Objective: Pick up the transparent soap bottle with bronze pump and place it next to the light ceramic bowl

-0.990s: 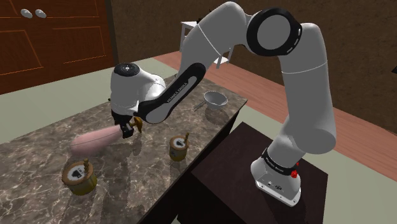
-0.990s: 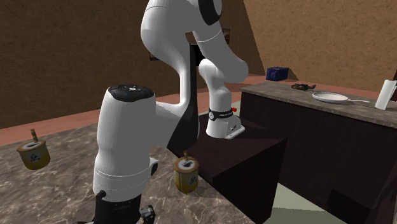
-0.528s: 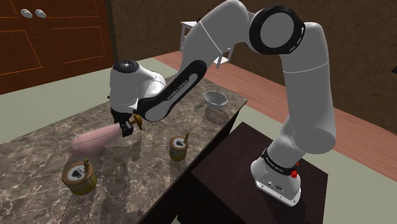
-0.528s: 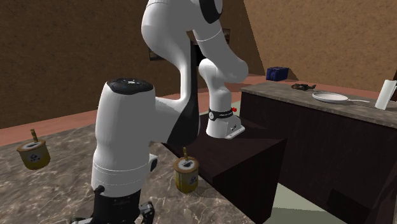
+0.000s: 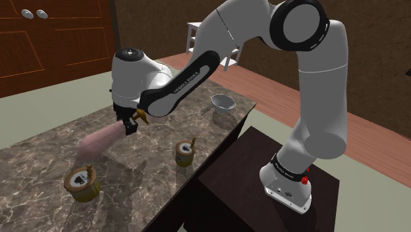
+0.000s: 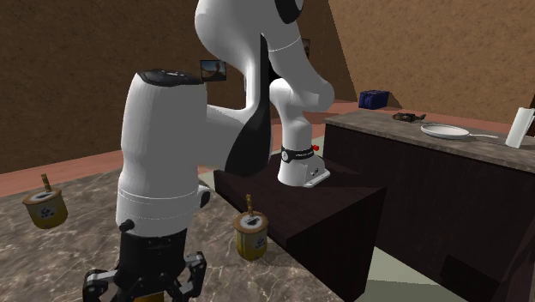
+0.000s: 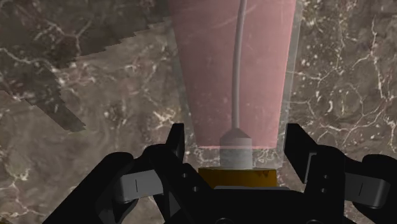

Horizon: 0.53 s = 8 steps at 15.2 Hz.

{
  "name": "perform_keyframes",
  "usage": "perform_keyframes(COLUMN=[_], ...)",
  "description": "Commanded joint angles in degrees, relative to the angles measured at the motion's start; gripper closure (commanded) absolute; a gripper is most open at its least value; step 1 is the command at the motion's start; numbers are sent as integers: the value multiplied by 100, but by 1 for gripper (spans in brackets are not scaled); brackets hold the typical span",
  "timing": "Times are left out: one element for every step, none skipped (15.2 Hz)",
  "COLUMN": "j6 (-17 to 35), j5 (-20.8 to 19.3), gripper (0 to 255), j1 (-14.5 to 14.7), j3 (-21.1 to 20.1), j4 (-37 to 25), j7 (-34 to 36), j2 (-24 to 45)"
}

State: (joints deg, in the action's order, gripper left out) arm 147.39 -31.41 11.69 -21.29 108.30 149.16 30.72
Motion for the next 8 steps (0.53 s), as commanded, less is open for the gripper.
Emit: perform_keyframes(j6=[-112,-162,-212,-262,-313,-365,-417,-469], j5=[92,134,176,219,261,303,345,386], gripper=[255,255,255,255,255,255,255,255], j1=[-50,-71,-92,-113,-133,-153,-172,-190], j3=[-69,-99,-129,-158,-187,-215,-243,-270], j4=[-10,-10,-12,-16,-21,-27,-34,-43], j7=[-81,-116,-151,-186,-221,-255,-290,-324], j2=[-109,-160,-212,-262,-312,-361,-410,-458])
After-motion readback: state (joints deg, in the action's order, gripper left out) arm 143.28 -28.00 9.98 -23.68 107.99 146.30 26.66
